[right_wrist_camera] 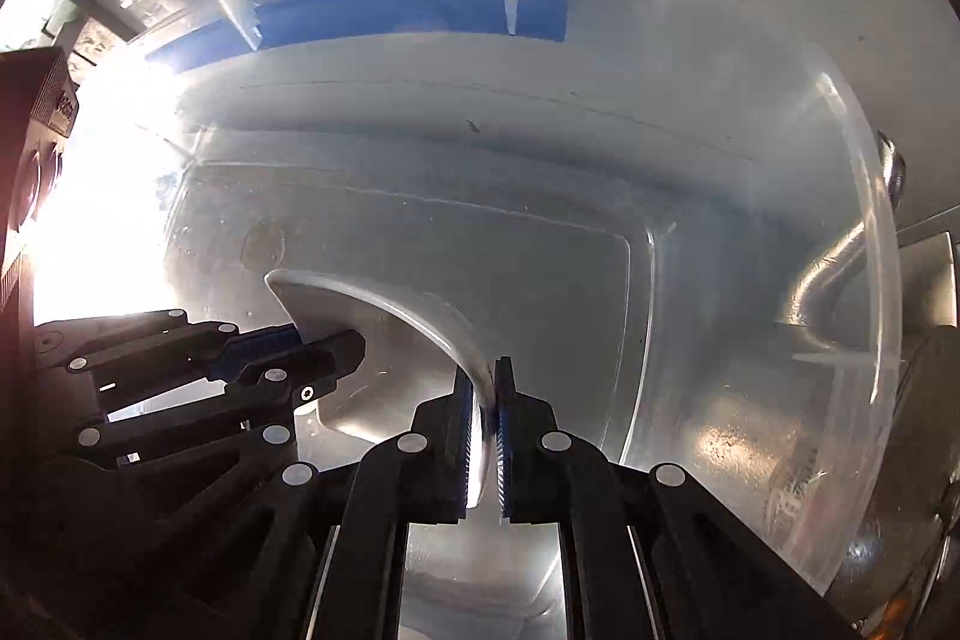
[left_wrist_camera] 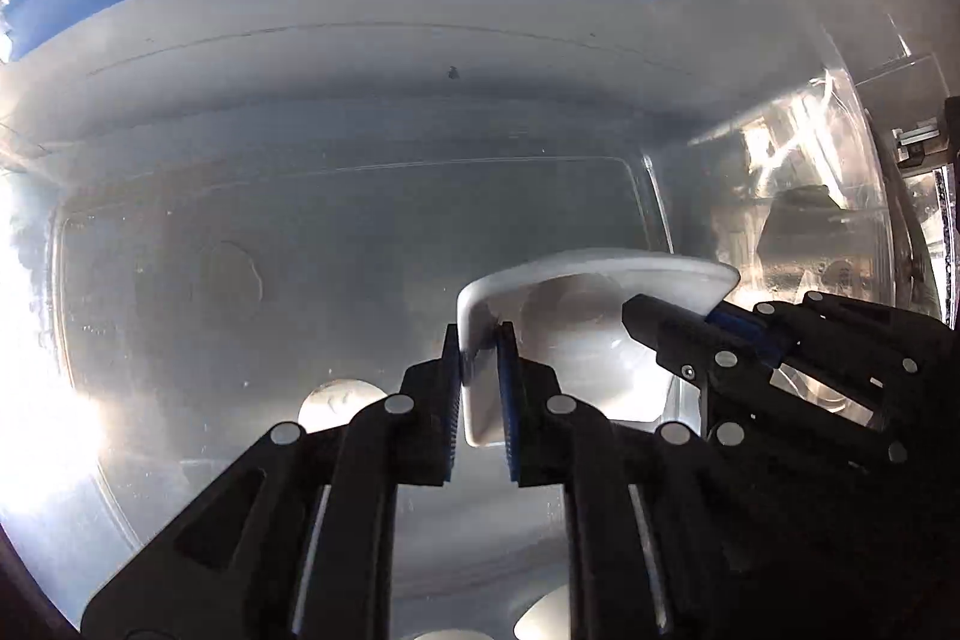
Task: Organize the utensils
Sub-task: 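Carry the dish over the clear bin and open the right gripper, then grasp the rim of the second white dish with the right gripper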
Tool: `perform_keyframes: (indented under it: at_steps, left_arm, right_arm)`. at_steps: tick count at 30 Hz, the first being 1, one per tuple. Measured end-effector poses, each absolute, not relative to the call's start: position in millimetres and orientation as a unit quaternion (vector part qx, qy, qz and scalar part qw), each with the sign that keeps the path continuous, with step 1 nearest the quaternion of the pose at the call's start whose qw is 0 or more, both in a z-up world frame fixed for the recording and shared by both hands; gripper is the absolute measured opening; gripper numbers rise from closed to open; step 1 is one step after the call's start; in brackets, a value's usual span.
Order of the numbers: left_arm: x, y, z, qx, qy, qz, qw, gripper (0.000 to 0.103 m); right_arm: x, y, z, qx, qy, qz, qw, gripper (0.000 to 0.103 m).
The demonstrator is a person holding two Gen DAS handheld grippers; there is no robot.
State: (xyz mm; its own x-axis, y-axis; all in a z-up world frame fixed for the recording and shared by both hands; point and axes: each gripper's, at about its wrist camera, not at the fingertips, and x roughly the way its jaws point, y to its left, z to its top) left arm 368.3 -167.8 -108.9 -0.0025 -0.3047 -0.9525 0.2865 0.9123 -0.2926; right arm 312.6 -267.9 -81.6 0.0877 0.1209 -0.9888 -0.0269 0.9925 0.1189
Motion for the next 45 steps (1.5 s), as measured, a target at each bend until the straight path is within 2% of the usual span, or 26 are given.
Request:
perform_keyframes:
  at_steps: [3,5,8,10,11,12,13,14,15,17,20,23,26,31,32,34,35,36,37,40,42,45]
  left_arm:
    - [381,-168,-122,-0.022,0.684,-0.209,0.699,0.010]
    - [386,-166,-126,-0.035,0.687,-0.210,0.695,0.010]
    - [381,-161,-109,-0.025,0.666,-0.203,0.718,0.010]
    - [369,-157,-79,-0.007,0.635,-0.210,0.743,0.011]
    - [358,-155,-58,-0.001,0.614,-0.217,0.759,0.019]
    - [345,-153,-35,0.004,0.588,-0.227,0.776,0.027]
    - [328,-151,-11,0.012,0.558,-0.234,0.796,0.052]
    - [307,-149,13,0.015,0.524,-0.243,0.816,0.077]
    - [281,-149,37,0.014,0.487,-0.260,0.834,0.083]
    - [234,-153,71,0.013,0.438,-0.312,0.843,0.086]
    - [161,-165,86,-0.007,0.425,-0.397,0.813,0.086]
    - [94,-193,67,-0.013,0.436,-0.458,0.775,0.086]
    - [48,-221,30,0.000,0.450,-0.481,0.752,0.086]
    - [31,-265,-59,0.028,0.478,-0.472,0.740,0.085]
    - [35,-271,-70,0.023,0.489,-0.466,0.737,0.081]
    - [46,-278,-90,0.006,0.507,-0.445,0.738,0.075]
    - [51,-282,-99,-0.001,0.517,-0.432,0.739,0.067]
    - [55,-286,-105,-0.009,0.527,-0.428,0.734,0.063]
    - [58,-290,-110,-0.018,0.536,-0.427,0.728,0.058]
    - [63,-299,-119,-0.022,0.548,-0.423,0.722,0.057]
    - [65,-305,-126,-0.018,0.555,-0.415,0.720,0.051]
    - [72,-312,-142,-0.030,0.575,-0.404,0.710,0.040]
  right_arm:
    - [322,-271,-90,0.019,0.678,0.035,0.734,0.008]
    - [326,-273,-93,0.023,0.680,0.037,0.732,0.011]
    - [314,-273,-72,-0.017,0.655,0.022,0.755,0.015]
    - [291,-273,-37,-0.042,0.616,0.043,0.786,0.025]
    - [274,-275,-15,-0.052,0.591,0.050,0.804,0.032]
    - [251,-281,9,-0.057,0.560,0.052,0.825,0.051]
    - [226,-289,32,-0.060,0.527,0.054,0.846,0.064]
    - [197,-298,51,-0.060,0.497,0.057,0.864,0.065]
    - [165,-310,66,-0.057,0.477,0.058,0.875,0.065]
    - [106,-336,80,-0.032,0.462,0.060,0.884,0.065]
    - [33,-370,62,0.030,0.483,0.052,0.874,0.065]
    - [-17,-378,13,0.084,0.528,0.018,0.845,0.065]
    - [-41,-405,-26,0.134,0.531,-0.041,0.835,0.062]
    - [-47,-438,-74,0.205,0.511,-0.064,0.832,0.059]
    - [-44,-443,-80,0.216,0.511,-0.062,0.830,0.057]
    - [-41,-450,-89,0.239,0.507,-0.053,0.827,0.045]
    - [-41,-453,-93,0.245,0.506,-0.047,0.825,0.041]
    - [-40,-455,-97,0.251,0.507,-0.041,0.824,0.032]
    - [-38,-456,-99,0.254,0.511,-0.035,0.820,0.031]
    - [-33,-456,-100,0.247,0.518,-0.022,0.818,0.029]
    - [-27,-454,-105,0.247,0.523,-0.015,0.816,0.029]
    - [-18,-453,-113,0.255,0.526,0.000,0.811,0.018]
